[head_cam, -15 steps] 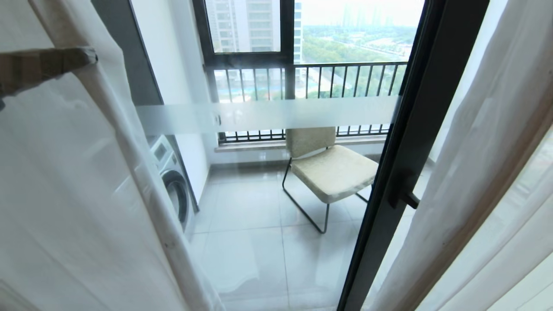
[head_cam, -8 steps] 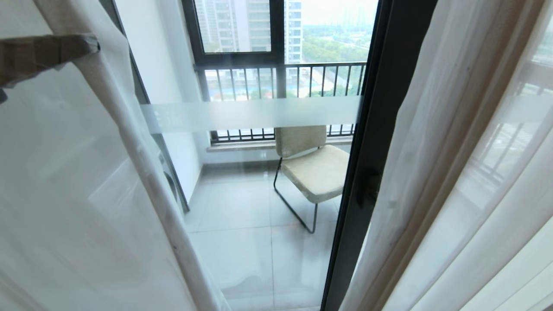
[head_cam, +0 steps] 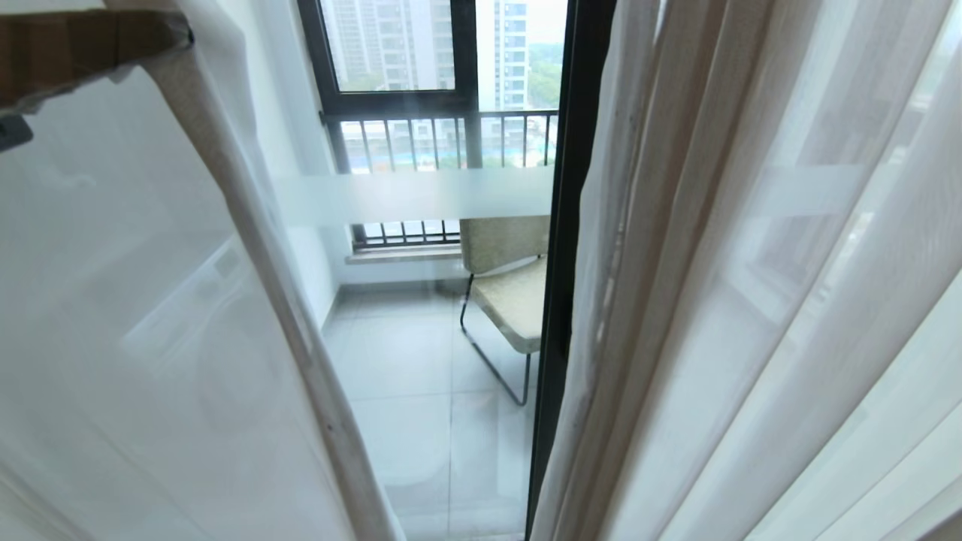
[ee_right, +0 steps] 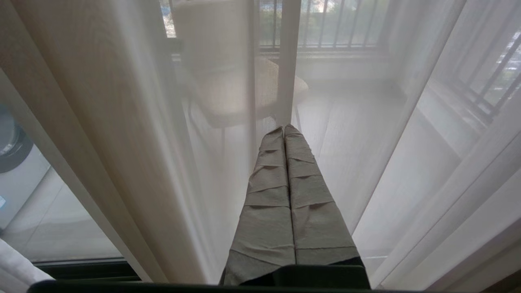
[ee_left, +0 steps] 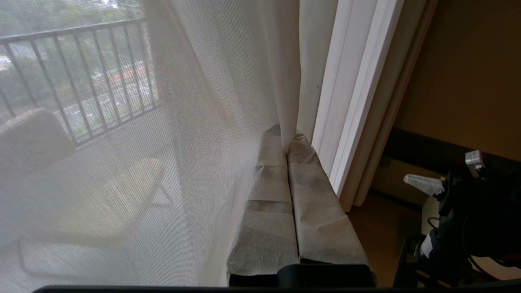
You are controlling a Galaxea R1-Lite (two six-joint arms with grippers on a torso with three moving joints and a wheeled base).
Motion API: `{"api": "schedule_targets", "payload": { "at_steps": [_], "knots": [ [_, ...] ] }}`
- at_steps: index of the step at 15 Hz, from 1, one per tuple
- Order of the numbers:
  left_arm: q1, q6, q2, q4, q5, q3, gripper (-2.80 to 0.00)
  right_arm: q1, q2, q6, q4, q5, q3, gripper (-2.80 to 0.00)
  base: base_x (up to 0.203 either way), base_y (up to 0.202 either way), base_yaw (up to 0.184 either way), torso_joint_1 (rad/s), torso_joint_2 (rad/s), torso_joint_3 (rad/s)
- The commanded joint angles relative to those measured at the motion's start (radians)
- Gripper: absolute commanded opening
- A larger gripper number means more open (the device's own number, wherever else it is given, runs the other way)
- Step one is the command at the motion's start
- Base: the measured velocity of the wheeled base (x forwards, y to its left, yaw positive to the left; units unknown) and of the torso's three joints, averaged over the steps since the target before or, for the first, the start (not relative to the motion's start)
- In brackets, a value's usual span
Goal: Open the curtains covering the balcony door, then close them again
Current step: Close the inner curtains on both sides
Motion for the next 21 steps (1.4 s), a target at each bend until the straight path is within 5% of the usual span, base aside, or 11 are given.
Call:
{"api": "schedule_targets", "payload": {
  "at_steps": [1, 21],
  "knots": [
    [-0.020, -0.001, 0.020, -0.001, -0.003, -0.014, -2.80, 0.000, 0.000, -0.001, 0.000, 0.000, 0.000, -2.80, 0.000, -0.194, -0.001, 0.002, 0.00, 0.001],
    [-0.059, -0.001, 0.063, -0.003, 0.000, -0.049, -2.80, 0.000, 0.000, 0.000, 0.000, 0.000, 0.000, -2.80, 0.000, -0.191, 0.003, 0.002, 0.00, 0.003]
  ]
}}
